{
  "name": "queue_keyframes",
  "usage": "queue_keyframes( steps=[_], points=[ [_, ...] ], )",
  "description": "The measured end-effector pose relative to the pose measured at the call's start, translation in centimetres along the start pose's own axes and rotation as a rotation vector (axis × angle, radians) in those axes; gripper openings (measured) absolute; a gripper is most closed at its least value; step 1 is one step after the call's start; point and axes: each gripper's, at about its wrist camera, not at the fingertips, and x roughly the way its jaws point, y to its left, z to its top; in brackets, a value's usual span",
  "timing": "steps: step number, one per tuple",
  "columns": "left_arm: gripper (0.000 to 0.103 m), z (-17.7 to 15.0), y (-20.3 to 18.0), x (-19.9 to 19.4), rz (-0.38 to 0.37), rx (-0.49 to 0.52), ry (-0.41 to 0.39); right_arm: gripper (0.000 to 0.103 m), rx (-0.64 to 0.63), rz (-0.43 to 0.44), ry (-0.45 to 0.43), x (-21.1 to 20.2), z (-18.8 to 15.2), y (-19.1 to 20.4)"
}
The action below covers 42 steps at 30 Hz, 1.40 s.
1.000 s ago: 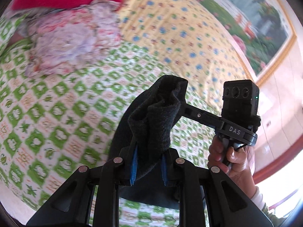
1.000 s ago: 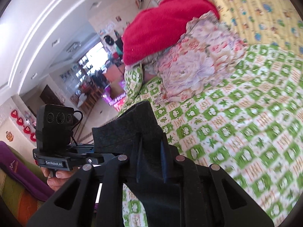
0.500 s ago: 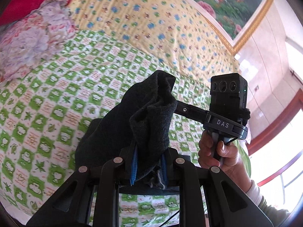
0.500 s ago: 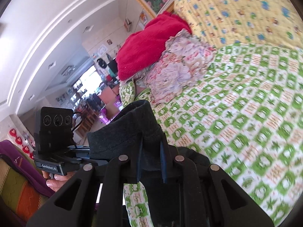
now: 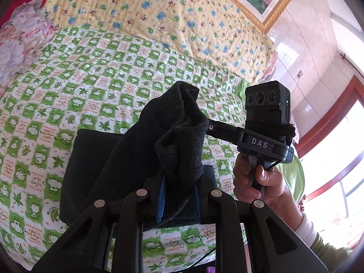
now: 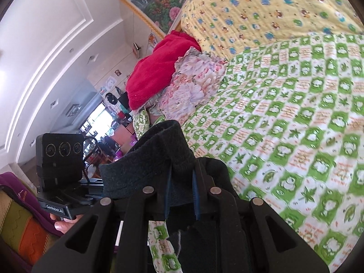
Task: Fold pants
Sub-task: 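Fold the held cuffs over onto the pants with both grippers, then lower the folded cuff end onto the pants with both grippers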
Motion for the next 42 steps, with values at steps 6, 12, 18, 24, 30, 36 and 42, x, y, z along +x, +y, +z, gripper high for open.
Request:
queue_keyframes(
  steps=[6, 12, 18, 24, 30, 36, 42],
  points=[
    [0.020, -0.6, -1.2, 1.5, -0.010, 0.020, 0.034, 0.017, 0.029, -0.015, -0.027, -1.6, -1.6, -0.9],
    [0.020, -1.3, -2.6, 3.1, -0.010, 0.058, 0.064, 0.017, 0.051, -0.039, -0.041, -3.0, -2.9, -1.6],
    [0.020, -2.5, -3.6, 4.6, -0.005, 0.101, 0.096, 0.017, 0.084, -0.051, -0.060, -4.2, -4.6, -2.6],
    [0.020, -3.5, -4.0, 6.5, -0.001, 0.127, 0.134, 0.017, 0.127, -0.074, -0.062, -4.8, -6.3, -3.9],
    [0.021, -4.8, -5.1, 7.7, 0.028, 0.193, 0.158, 0.017, 0.143, -0.107, -0.060, -5.2, -7.1, -4.1],
    [0.032, -5.2, -5.7, 8.0, 0.014, 0.252, 0.161, 0.024, 0.158, -0.183, -0.056, -5.9, -7.7, -3.8],
    [0.047, -5.6, -6.0, 8.0, -0.053, 0.277, 0.182, 0.024, 0.231, -0.364, -0.081, -8.1, -8.9, -4.0]
  ],
)
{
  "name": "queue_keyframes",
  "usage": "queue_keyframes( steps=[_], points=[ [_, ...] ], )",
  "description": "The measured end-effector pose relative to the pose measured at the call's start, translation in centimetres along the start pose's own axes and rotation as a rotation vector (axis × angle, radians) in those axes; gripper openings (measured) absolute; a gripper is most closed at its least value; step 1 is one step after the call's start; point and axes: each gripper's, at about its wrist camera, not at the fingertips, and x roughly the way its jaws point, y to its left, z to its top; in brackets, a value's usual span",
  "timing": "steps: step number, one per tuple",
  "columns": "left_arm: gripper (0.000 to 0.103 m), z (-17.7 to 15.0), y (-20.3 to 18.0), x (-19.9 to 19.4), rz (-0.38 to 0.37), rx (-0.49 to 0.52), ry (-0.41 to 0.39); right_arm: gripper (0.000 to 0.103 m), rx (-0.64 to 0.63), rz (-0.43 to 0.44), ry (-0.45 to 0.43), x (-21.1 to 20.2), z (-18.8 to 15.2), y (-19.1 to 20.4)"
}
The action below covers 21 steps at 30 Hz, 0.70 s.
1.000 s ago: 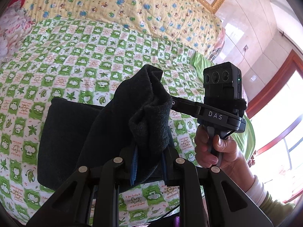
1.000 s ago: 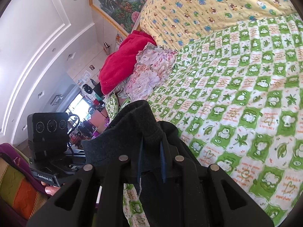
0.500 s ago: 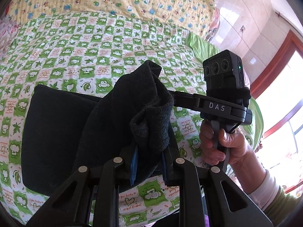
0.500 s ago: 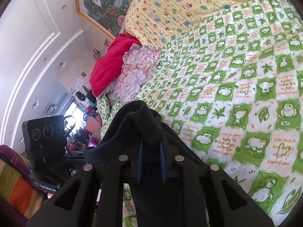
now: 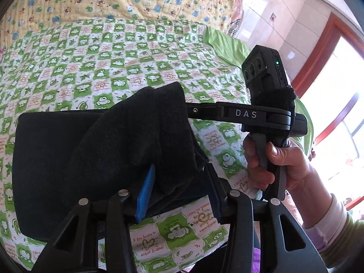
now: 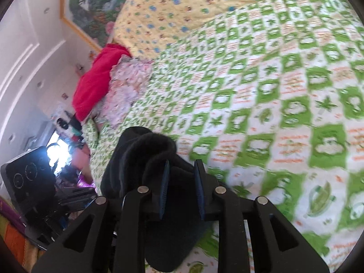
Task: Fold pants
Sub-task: 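Lower the folded cuff end onto the pants with both grippers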
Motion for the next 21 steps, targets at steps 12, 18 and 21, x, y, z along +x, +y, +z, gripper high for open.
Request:
queue_keyframes(
  steps=[12, 18, 21],
  points=[
    [0.055, -0.7, 1.0, -2.8, -0.027, -0.015, -0.052, 0.052, 0.043, -0.086, -0.108, -3.6, -1.2, 2.2],
    [0.058, -1.1, 2.8, -4.5, -0.002, -0.064, -0.087, 0.061, 0.047, -0.190, -0.134, -3.3, -1.5, 4.7],
    [0.058, -1.3, 3.9, -5.3, 0.018, -0.087, -0.103, 0.065, 0.056, -0.246, -0.152, -3.3, -1.6, 5.6]
  ],
)
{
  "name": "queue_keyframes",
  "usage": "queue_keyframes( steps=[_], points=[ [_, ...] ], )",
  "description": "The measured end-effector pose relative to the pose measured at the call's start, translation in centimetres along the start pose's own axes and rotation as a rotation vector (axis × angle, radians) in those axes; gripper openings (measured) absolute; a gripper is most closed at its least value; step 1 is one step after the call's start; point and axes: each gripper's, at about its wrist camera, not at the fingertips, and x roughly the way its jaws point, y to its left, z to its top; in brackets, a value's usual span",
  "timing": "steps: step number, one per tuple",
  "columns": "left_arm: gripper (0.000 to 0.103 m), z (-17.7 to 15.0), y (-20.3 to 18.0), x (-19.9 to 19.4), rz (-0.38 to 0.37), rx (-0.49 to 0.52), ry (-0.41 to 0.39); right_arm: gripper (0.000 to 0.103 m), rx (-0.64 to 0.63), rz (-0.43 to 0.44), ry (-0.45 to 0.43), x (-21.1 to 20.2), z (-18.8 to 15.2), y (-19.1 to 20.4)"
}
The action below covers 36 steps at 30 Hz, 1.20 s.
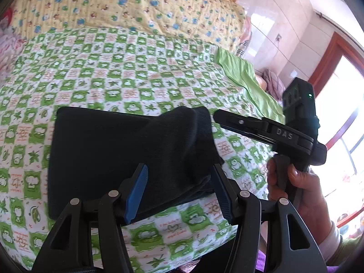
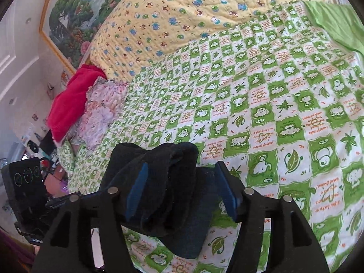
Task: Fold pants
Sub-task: 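Lower the folded cuff end onto the pants with both grippers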
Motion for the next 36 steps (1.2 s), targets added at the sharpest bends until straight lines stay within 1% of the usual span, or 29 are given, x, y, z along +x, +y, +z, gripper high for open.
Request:
queue_keyframes(
  steps=[2, 6, 9, 11, 13, 17, 20, 25, 31, 33, 36],
  points=[
    [0.058, 0.0, 0.8, -0.4, 0.009, -0.019, -0.007, 0.068, 0.018, -0.015, -0.002, -0.1, -0.1, 0.4],
    [0.059, -0.2, 2.3, -1.1, 0.017, -0.045, -0.021, 0.077, 0.039, -0.015, -0.006, -0.4, -0.3, 1.3],
    [0.059, -0.5, 3.2, -1.5, 0.038, -0.061, -0.027, 0.078, 0.025, -0.035, -0.011, -0.6, -0.4, 2.2],
    [0.059, -0.7, 3.8, -1.8, 0.045, -0.079, -0.033, 0.081, 0.010, -0.073, -0.009, -0.6, -0.5, 2.9],
    [0.062, -0.7, 4.6, -2.1, 0.054, -0.099, -0.040, 0.085, 0.008, -0.108, -0.007, -0.5, -0.6, 3.4],
    [0.064, -0.7, 6.4, -2.8, 0.079, -0.138, -0.058, 0.086, 0.033, -0.143, 0.014, 0.0, -1.0, 3.8],
    [0.069, -0.7, 7.7, -3.1, 0.099, -0.172, -0.062, 0.086, 0.063, -0.145, 0.025, 0.5, -1.3, 3.6],
    [0.069, -0.6, 9.5, -3.3, 0.115, -0.213, -0.063, 0.086, 0.110, -0.167, 0.040, 1.2, -2.0, 3.0],
    [0.070, -0.3, 11.3, -2.9, 0.112, -0.265, -0.047, 0.086, 0.153, -0.167, 0.059, 1.6, -2.3, 2.5],
    [0.070, -0.2, 11.6, -2.7, 0.103, -0.273, -0.037, 0.086, 0.156, -0.165, 0.058, 1.7, -2.4, 2.4],
    [0.071, 0.1, 12.0, -2.1, 0.119, -0.269, -0.026, 0.086, 0.167, -0.152, 0.070, 2.1, -2.7, 2.2]
  ],
)
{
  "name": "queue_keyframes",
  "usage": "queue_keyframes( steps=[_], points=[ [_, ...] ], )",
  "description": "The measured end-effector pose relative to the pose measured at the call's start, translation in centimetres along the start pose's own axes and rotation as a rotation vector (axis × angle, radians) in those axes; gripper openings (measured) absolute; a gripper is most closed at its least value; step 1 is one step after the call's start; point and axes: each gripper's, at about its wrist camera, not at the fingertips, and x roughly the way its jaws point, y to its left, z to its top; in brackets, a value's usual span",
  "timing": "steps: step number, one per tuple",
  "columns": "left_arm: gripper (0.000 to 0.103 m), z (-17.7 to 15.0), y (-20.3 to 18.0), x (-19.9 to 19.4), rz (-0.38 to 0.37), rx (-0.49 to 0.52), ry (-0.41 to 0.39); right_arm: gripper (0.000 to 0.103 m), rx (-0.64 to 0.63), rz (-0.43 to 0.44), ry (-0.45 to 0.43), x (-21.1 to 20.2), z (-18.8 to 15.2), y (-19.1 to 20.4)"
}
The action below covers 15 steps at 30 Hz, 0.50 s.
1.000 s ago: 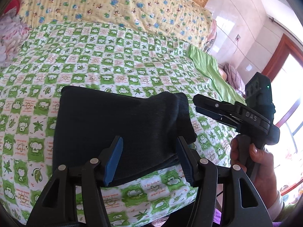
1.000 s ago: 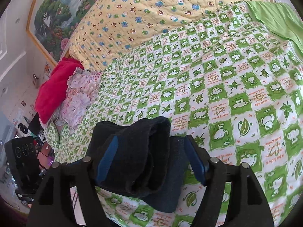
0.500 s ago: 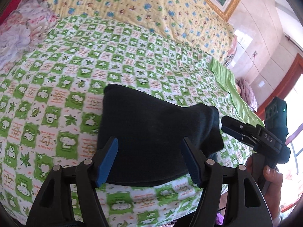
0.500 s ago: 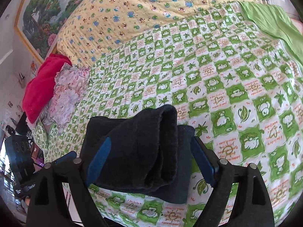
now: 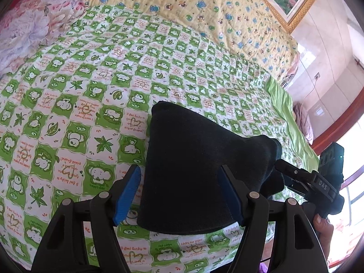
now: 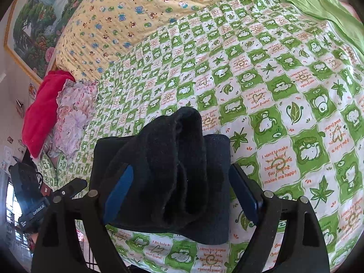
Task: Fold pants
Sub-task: 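Lower the folded cuff end onto the pants with both grippers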
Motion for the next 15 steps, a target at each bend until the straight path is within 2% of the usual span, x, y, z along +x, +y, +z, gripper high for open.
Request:
queue_keyframes(
  steps=[6, 10, 15],
  points=[
    [0.071, 0.5, 0.2, 1.9, 0.018, 0.010, 0.044, 0.086, -0.027, -0.018, 0.028, 1.1, -0.7, -0.5],
    [0.074, 0.7, 0.6, 3.0, -0.001, 0.002, 0.071, 0.075, 0.033, 0.026, 0.058, 2.0, -1.3, -2.2],
    [0.078, 0.8, 1.1, 4.6, -0.017, -0.023, 0.108, 0.071, 0.051, 0.067, 0.061, 2.1, -1.6, -3.1]
  ],
)
